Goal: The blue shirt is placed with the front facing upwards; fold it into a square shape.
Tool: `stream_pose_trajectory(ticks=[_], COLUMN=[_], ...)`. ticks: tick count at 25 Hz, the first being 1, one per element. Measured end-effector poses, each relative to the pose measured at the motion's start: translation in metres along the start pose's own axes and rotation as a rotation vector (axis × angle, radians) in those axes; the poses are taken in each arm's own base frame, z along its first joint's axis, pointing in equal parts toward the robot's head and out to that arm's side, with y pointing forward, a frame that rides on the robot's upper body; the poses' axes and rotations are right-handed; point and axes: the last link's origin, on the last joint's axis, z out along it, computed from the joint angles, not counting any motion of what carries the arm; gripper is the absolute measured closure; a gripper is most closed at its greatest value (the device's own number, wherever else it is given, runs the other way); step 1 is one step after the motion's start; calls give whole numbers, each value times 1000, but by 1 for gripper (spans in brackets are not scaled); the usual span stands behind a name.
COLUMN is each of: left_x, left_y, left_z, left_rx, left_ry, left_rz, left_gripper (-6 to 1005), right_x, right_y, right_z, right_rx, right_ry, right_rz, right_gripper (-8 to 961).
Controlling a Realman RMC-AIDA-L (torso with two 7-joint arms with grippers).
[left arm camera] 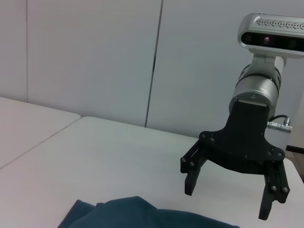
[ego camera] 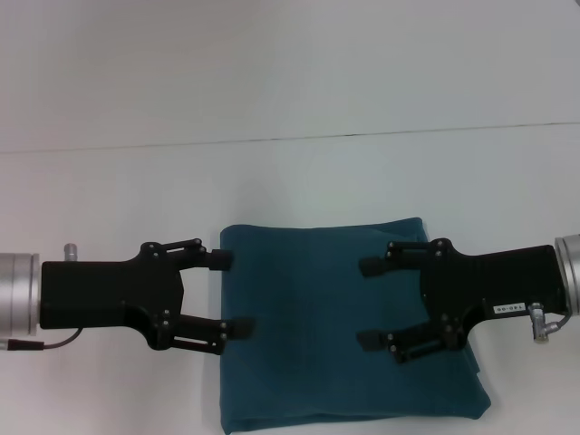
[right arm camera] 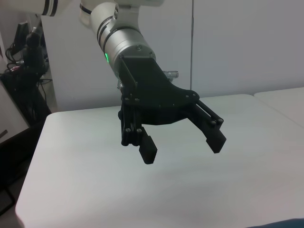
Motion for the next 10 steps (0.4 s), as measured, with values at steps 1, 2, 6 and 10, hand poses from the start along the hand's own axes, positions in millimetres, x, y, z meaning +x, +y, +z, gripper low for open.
stream_pose_trajectory(ticks=[1, 2, 6, 10], left_x=[0, 0, 1, 1], left_y=[0, 0, 0, 0], left_z=[0, 0, 1, 3], left_rx=[0, 0, -2, -6], left_ry=[0, -1, -4, -5], left_rz=[0, 0, 3, 5], left_gripper=[49, 49, 49, 49], right_x=[0, 0, 0, 0], right_y=[0, 0, 0, 0], right_z=[0, 0, 0, 0], right_rx=[0, 0, 0, 0], right_ry=[0, 0, 0, 0], right_rz=[0, 0, 0, 0], right_gripper=[7, 7, 7, 7])
